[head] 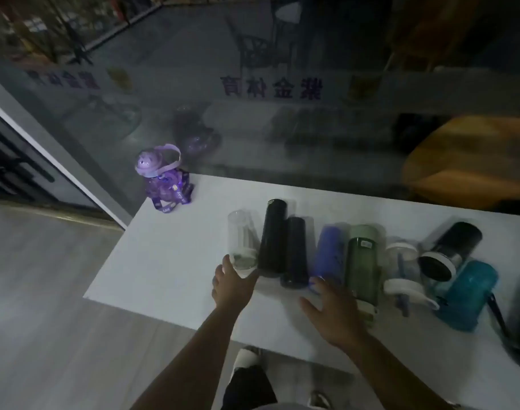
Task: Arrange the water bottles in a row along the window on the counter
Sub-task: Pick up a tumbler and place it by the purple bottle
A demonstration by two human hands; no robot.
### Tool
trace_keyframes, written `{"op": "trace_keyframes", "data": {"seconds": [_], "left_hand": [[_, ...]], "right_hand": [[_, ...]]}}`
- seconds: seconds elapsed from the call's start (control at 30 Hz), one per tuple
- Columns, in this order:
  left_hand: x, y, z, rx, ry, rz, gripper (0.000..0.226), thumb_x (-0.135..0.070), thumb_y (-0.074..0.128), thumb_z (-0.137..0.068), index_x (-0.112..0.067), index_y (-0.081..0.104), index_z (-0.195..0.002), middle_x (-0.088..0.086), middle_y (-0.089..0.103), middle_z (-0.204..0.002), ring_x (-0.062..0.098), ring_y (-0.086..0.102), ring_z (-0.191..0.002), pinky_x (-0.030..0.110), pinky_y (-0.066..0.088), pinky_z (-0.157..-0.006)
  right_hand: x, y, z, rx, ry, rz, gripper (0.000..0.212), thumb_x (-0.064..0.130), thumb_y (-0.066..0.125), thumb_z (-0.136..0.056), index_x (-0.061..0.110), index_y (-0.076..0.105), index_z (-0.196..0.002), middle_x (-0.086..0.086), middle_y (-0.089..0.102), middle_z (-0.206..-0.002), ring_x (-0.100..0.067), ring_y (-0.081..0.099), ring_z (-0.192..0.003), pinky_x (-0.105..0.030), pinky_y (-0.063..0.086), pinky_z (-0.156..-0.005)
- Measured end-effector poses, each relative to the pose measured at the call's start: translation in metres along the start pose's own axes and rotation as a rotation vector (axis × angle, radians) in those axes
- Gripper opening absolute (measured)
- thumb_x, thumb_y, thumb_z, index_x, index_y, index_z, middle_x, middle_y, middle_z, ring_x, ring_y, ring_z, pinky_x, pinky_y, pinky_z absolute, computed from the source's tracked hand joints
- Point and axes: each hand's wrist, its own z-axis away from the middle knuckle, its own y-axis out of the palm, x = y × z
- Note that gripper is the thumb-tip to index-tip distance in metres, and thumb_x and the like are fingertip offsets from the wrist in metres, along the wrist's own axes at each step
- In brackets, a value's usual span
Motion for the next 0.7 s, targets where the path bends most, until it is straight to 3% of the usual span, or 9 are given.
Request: {"op": "trace_keyframes", "data": {"seconds": [0.17,0.27,0.43,0.53,0.6,0.7], "left_hand": [[-0.013,0.001,-0.059,0.128,-0.263,0.275,0.091,-0.067,0.068,-0.068,-0.016,0.036,-0.136,0.012,0.051,-0.119,0.035,0.054,-0.109,0.052,0.045,-0.098],[-0.014,0.003,-0.085,0.172,-0.333,0.369,0.092,-0.063,0.077,-0.063,-0.009,0.04,-0.129,0.013,0.055,-0.111,0.035,0.057,-0.1,0.05,0.051,-0.091],[-0.012,0.001,-0.105,0.267,-0.319,0.38,0.092,-0.055,0.083,-0.057,-0.007,0.044,-0.125,0.013,0.06,-0.11,0.032,0.06,-0.096,0.039,0.051,-0.075],[-0.006,-0.007,-0.112,0.314,-0.272,0.393,0.088,-0.055,0.081,-0.045,-0.007,0.055,-0.114,0.011,0.066,-0.096,0.027,0.064,-0.083,0.029,0.046,-0.058],[0.001,-0.016,-0.118,0.341,-0.249,0.386,0.079,-0.05,0.081,-0.047,-0.009,0.059,-0.111,0.01,0.067,-0.094,0.026,0.064,-0.082,0.028,0.046,-0.058],[0.012,-0.039,-0.126,0.348,-0.193,0.321,0.083,-0.047,0.084,-0.052,-0.013,0.051,-0.12,0.007,0.059,-0.107,0.026,0.061,-0.09,0.036,0.053,-0.071]], "right_hand": [[0.015,0.001,-0.018,0.021,0.137,-0.05,0.071,0.068,0.044,-0.078,0.029,0.049,-0.137,0.0,0.054,-0.139,-0.022,0.05,-0.125,-0.04,0.04,-0.105],[0.026,-0.001,-0.031,0.031,0.175,-0.111,0.058,0.068,0.046,-0.077,0.038,0.049,-0.127,0.01,0.06,-0.123,-0.011,0.06,-0.106,-0.038,0.051,-0.092],[0.044,0.004,-0.047,-0.002,0.243,-0.137,0.052,0.064,0.05,-0.077,0.037,0.052,-0.122,0.014,0.062,-0.109,-0.005,0.062,-0.094,-0.034,0.055,-0.083],[0.062,0.004,-0.05,0.006,0.266,-0.092,0.053,0.061,0.052,-0.079,0.032,0.054,-0.123,0.008,0.064,-0.111,-0.012,0.062,-0.101,-0.034,0.053,-0.088],[0.075,0.004,-0.054,-0.018,0.269,-0.051,0.057,0.051,0.061,-0.084,0.022,0.053,-0.132,0.0,0.062,-0.12,-0.02,0.059,-0.111,-0.034,0.048,-0.095],[0.092,0.009,-0.061,-0.009,0.257,-0.061,0.059,0.046,0.062,-0.086,0.017,0.049,-0.135,-0.005,0.059,-0.127,-0.021,0.057,-0.114,-0.034,0.046,-0.097]]}}
